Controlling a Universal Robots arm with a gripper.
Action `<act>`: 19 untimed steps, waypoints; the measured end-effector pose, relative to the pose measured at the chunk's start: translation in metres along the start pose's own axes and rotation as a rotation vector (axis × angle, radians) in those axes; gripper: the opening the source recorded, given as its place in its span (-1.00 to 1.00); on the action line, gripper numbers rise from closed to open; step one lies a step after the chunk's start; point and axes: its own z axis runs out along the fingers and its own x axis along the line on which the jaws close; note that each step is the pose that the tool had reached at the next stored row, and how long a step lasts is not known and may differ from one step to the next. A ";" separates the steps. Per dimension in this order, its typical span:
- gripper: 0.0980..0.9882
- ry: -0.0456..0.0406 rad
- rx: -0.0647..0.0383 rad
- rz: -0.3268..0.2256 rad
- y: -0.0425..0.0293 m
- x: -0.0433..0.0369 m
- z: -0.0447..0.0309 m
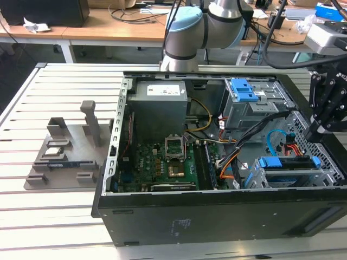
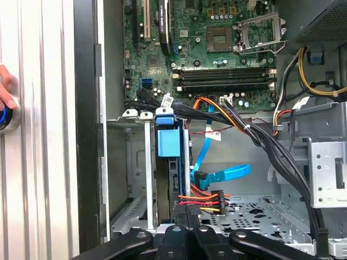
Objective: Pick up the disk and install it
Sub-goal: 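Insert the first disk wire, then insert the second disk wire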
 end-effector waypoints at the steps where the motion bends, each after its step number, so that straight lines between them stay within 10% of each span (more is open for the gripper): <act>1: -0.98 0.0000 0.000 0.000 0.0001 0.0002 -0.0027; 16: -0.98 0.0000 0.000 0.000 0.0002 0.0003 -0.0042; 19: -0.69 0.0000 0.000 0.000 0.0002 0.0003 -0.0043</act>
